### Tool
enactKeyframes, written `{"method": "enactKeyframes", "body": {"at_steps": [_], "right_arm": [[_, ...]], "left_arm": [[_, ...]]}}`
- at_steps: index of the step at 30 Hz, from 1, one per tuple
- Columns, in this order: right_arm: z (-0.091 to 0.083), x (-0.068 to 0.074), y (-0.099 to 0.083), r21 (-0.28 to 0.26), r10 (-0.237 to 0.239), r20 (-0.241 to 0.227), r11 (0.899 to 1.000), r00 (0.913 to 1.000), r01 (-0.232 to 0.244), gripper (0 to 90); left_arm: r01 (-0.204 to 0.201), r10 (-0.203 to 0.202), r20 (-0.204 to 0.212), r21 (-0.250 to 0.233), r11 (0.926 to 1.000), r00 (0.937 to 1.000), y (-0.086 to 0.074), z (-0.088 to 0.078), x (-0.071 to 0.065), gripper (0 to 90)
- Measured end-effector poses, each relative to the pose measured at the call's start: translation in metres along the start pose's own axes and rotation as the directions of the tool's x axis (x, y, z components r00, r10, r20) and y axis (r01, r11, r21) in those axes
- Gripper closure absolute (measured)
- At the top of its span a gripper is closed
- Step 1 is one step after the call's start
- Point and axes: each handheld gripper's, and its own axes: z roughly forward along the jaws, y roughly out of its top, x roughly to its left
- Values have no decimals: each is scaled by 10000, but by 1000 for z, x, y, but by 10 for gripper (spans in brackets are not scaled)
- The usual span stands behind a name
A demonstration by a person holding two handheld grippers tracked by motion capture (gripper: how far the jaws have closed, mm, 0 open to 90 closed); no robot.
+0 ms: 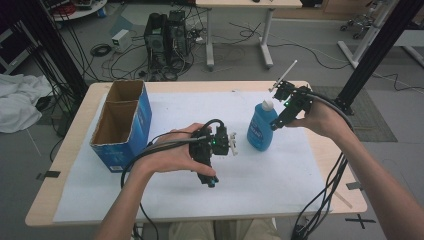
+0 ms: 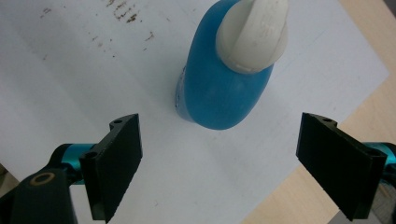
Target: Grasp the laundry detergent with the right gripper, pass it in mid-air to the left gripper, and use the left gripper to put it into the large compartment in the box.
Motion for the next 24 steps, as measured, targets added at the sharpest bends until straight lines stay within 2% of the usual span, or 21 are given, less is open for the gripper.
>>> {"method": "enactKeyframes", "body": {"at_steps": [1, 2, 3, 4, 5, 6, 7, 8, 9, 10, 11, 12, 13, 14, 15, 18, 20, 21, 22, 24], "right_arm": [[8, -2, -8, -318, 1654, -232, 9856, 9860, -1661, 137], [11, -2, -8, -251, 1799, -275, 9832, 9833, -1806, 136], [1, -3, -5, -230, 1153, -98, 9930, 9933, -1155, 137], [7, -2, -8, -347, 1634, -219, 9858, 9863, -1640, 136], [3, -3, -7, -352, 1467, -204, 9885, 9890, -1474, 136], [12, -2, -8, -269, 1905, -323, 9811, 9812, -1914, 136], [12, -2, -8, -269, 1905, -323, 9811, 9812, -1914, 136], [15, -1, -8, -301, 2077, -340, 9775, 9776, -2087, 136], [12, -2, -8, -277, 1844, -313, 9823, 9823, -1853, 137], [17, -2, -8, -330, 2120, -357, 9765, 9766, -2131, 136], [16, -2, -8, -321, 2054, -331, 9779, 9781, -2065, 136], [20, -3, -9, -442, 2365, -421, 9702, 9707, -2383, 136], [19, -3, -9, -439, 2326, -411, 9712, 9717, -2344, 137], [16, -2, -8, -301, 2075, -326, 9776, 9777, -2085, 136], [21, -2, -9, -470, 2484, -479, 9669, 9675, -2506, 136], [21, -2, -9, -478, 2486, -482, 9668, 9674, -2509, 136], [36, -1, -11, -767, 2856, -592, 9540, 9565, -2897, 136], [26, -1, -10, -589, 2604, -648, 9627, 9633, -2642, 137], [27, -1, -10, -617, 2626, -639, 9619, 9628, -2664, 136], [41, -1, -13, -978, 3112, -603, 9438, 9484, -3158, 137]], "left_arm": [[13, -13, -17, -21, 10000, 10000, -1, 0, 0, 167], [-11, 11, -1, 9, 10000, 10000, 1, 0, 1, 167], [-5, 5, -12, -14, 10000, 10000, 0, 0, 0, 167], [-23, 23, -3, 8, 10000, 10000, 1, 0, 0, 167], [1, -1, -21, -29, 10000, 10000, -1, 0, 0, 167], [61, -61, -39, -65, 10000, 10000, -1, 0, 0, 167], [61, -61, -39, -65, 10000, 10000, -1, 0, 0, 167], [10, -10, -19, -34, 10000, 10000, -1, 0, 0, 167], [51, -52, -27, -87, 9999, 10000, -1, 0, 0, 167], [61, -62, -34, -73, 10000, 10000, -1, 0, 0, 167], [29, -29, -16, -66, 10000, 10000, -2, -1, 1, 167], [29, -29, -14, -66, 10000, 10000, -2, -1, 1, 167], [59, -60, -36, -69, 10000, 10000, -1, 0, 0, 167], [46, -46, -11, -71, 10000, 10000, -2, 0, 1, 167], [84, -84, -32, -92, 9999, 10000, -3, 0, 0, 167], [89, -89, -24, -92, 9999, 10000, -4, 0, 0, 167], [88, -88, -23, -74, 9999, 10000, -3, 0, 1, 167], [94, -94, -32, -92, 9999, 10000, -3, 0, 1, 167], [70, -70, -29, -71, 9999, 10000, -4, 0, 1, 167], [71, -71, -31, -72, 9999, 10000, -4, 0, 1, 167]]}}
